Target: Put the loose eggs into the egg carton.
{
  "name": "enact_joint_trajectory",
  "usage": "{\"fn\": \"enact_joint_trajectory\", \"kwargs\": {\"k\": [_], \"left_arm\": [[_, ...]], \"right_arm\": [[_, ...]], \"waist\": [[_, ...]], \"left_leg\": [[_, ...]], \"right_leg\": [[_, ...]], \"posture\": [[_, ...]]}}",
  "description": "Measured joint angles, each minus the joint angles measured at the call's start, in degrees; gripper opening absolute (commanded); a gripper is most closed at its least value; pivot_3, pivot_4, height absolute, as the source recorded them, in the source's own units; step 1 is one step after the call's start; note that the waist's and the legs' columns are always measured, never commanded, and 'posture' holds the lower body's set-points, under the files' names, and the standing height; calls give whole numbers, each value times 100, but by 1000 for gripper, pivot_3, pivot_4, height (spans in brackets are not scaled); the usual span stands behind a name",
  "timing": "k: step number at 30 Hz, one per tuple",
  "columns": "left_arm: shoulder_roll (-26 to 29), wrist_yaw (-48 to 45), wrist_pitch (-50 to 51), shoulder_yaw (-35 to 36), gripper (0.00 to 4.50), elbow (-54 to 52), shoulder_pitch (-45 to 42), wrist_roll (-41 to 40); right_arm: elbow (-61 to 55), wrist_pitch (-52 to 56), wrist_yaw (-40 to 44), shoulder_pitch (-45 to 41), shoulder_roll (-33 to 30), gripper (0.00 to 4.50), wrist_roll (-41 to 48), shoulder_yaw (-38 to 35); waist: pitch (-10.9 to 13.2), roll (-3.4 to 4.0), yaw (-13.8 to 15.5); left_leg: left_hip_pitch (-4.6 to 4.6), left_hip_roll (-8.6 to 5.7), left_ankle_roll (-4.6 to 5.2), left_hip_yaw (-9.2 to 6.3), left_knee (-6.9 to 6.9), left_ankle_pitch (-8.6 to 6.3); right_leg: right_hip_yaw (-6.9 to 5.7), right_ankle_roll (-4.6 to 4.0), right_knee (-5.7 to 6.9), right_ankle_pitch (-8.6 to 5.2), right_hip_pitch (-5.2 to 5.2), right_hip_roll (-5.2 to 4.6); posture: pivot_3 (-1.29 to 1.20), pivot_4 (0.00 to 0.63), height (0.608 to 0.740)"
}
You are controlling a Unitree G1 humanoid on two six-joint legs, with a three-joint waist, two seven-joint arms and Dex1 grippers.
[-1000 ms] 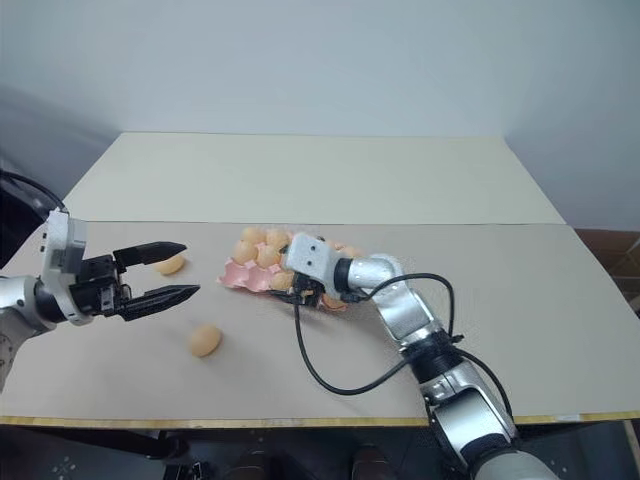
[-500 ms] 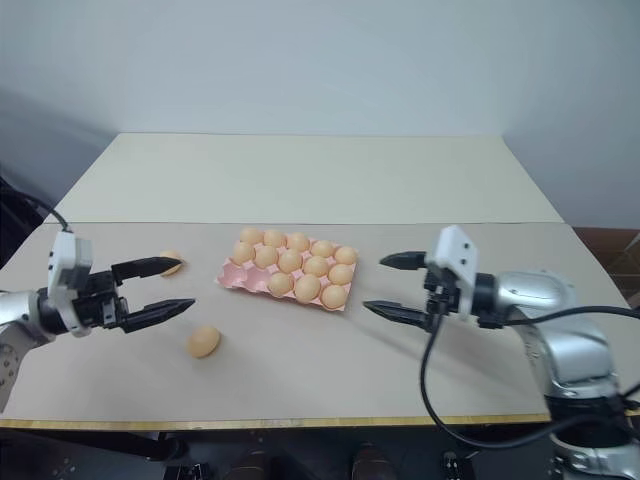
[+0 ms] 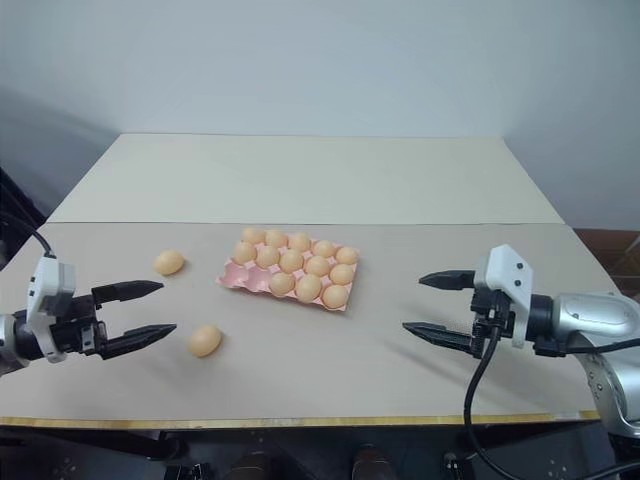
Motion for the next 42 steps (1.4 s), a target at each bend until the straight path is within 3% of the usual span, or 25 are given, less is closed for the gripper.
{"fn": "enact_joint_trajectory", "kwargs": {"k": [4,8,13,17,25,30,36,42], "left_arm": [[4,5,-3,-206,4500,-9,-30,94],[-54,204,-152,-837,4500,7,-133,679],[-600,681,-676,-1844,4500,283,-381,1600],[-745,913,-826,-2189,4500,569,-491,2005],[-1011,1079,-1318,-2325,2009,1121,-804,2163],[-1068,1064,-1354,-2297,1945,1172,-1094,2029],[-2012,1552,-949,-2251,1945,1277,-2470,1690],[-2840,2148,-1432,-2840,1945,2652,-3491,2469]], "right_arm": [[-1,0,-40,-17,0,4449,3,18],[-48,0,-79,-44,0,4449,7,49],[-171,0,-126,-45,0,4449,34,54],[-200,1,-158,-23,-4,4449,84,47],[-392,2,-328,39,-4,4500,181,33],[-405,2,-418,54,-3,4500,184,33],[-403,-9,-486,-32,9,4500,180,141],[-391,-15,-510,-117,20,4500,179,252]], "waist": [[0,0,10],[0,0,13],[0,0,29],[0,0,13],[0,1,43],[0,0,42],[-1,-1,173],[-1,-1,155]], "left_leg": [[0,0,0,0,0,0],[1,-1,0,0,0,0],[-2,-2,0,-1,0,0],[-1,-2,0,-1,0,0],[5,-2,0,-2,2,0],[-1,-2,0,-2,2,0],[0,-8,1,-5,11,0],[-1,-15,1,-8,11,1]], "right_leg": [[-1,0,0,0,0,0],[0,0,0,0,2,0],[0,0,0,0,1,0],[2,0,1,1,1,1],[0,1,3,2,9,0],[0,2,2,2,5,0],[-2,10,-1,7,15,-1],[3,11,-2,7,14,-2]], "posture": [[0,150,740],[0,150,740],[0,150,740],[0,150,740],[0,150,740],[0,150,740],[0,150,740],[0,150,740]]}}
